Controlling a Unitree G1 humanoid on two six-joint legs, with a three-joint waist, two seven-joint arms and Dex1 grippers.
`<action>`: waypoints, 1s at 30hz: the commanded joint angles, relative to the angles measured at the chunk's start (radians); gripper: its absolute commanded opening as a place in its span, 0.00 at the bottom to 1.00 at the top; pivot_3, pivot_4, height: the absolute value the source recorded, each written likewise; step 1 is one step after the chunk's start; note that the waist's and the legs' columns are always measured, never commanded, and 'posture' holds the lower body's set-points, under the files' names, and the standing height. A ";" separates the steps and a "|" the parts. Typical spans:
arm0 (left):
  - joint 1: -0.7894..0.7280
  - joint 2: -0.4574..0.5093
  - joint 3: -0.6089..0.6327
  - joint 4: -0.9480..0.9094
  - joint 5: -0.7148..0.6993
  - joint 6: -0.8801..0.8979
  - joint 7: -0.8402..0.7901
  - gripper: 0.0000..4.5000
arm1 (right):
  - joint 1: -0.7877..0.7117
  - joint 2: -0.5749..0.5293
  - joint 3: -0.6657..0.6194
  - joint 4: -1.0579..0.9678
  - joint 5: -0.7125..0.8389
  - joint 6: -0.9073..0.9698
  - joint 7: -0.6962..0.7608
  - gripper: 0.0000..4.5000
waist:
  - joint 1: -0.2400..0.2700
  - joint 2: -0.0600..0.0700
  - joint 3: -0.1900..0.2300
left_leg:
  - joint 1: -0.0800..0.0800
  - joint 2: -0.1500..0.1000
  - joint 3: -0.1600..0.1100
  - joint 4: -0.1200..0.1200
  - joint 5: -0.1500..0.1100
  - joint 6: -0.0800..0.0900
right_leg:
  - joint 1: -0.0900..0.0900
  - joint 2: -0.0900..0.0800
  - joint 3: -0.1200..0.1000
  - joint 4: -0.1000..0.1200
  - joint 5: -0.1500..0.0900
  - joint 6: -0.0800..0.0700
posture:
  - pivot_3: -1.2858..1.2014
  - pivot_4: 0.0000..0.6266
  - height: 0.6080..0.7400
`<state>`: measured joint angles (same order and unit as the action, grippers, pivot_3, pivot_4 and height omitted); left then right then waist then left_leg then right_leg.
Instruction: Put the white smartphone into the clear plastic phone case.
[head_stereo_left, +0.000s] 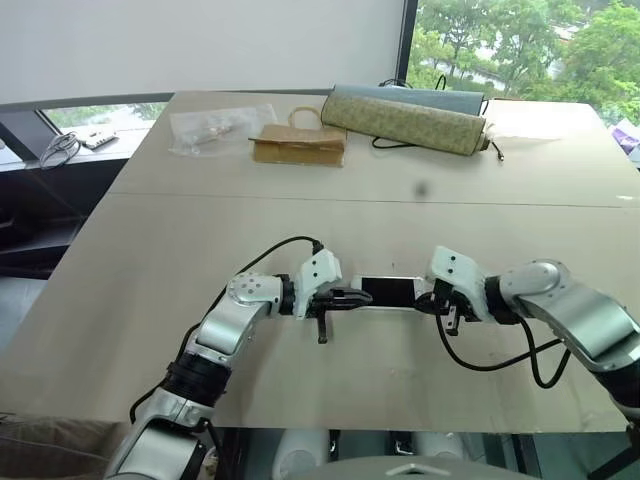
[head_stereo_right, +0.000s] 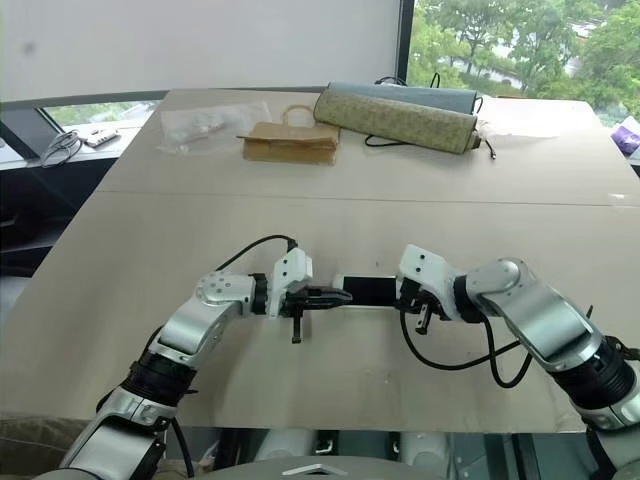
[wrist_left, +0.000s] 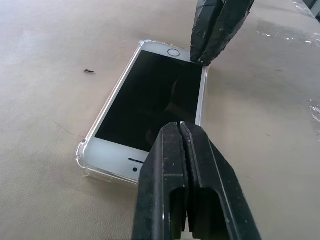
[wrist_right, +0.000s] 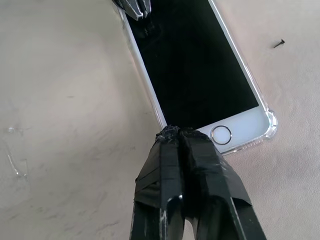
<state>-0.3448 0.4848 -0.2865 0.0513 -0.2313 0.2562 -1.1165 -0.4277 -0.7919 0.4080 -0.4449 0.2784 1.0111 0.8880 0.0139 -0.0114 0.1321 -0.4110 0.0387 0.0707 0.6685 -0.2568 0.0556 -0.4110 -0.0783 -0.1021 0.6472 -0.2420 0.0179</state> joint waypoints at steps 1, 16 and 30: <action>0.012 -0.001 -0.021 0.022 0.030 0.006 0.012 0.01 | 0.037 -0.013 0.151 0.170 -0.093 0.014 -0.018 0.00 | 0.000 -0.004 -0.003 | 0.002 0.001 0.000 0.000 0.000 0.000 | 0.001 -0.001 0.000 0.000 -0.002 -0.002 | 0.52 0.24 1.00; 0.034 -0.060 0.171 -0.211 -0.166 0.187 0.175 0.00 | 0.253 0.225 -0.404 -0.102 0.099 -0.276 -0.192 0.06 | 0.001 0.000 0.014 | -0.006 0.001 0.000 -0.002 0.001 -0.003 | -0.005 -0.008 -0.007 0.001 0.005 0.001 | 0.52 0.24 1.00; 0.242 0.062 0.414 -0.500 -0.320 0.324 0.299 0.98 | 0.632 0.243 -0.693 -0.216 0.142 -0.485 -0.230 1.00 | 0.002 0.000 0.023 | -0.004 0.001 0.001 -0.002 0.000 -0.002 | -0.002 -0.002 -0.006 -0.003 0.001 0.006 | 0.52 0.24 1.00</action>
<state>-0.1188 0.5336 0.0940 -0.3861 -0.5238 0.5866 -0.8135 0.1823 -0.5401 -0.2369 -0.6049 0.3956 0.5573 0.6495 0.0162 -0.0112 0.1553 -0.4149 0.0393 0.0715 0.6668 -0.2566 0.0537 -0.4133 -0.0798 -0.1082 0.6447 -0.2407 0.0243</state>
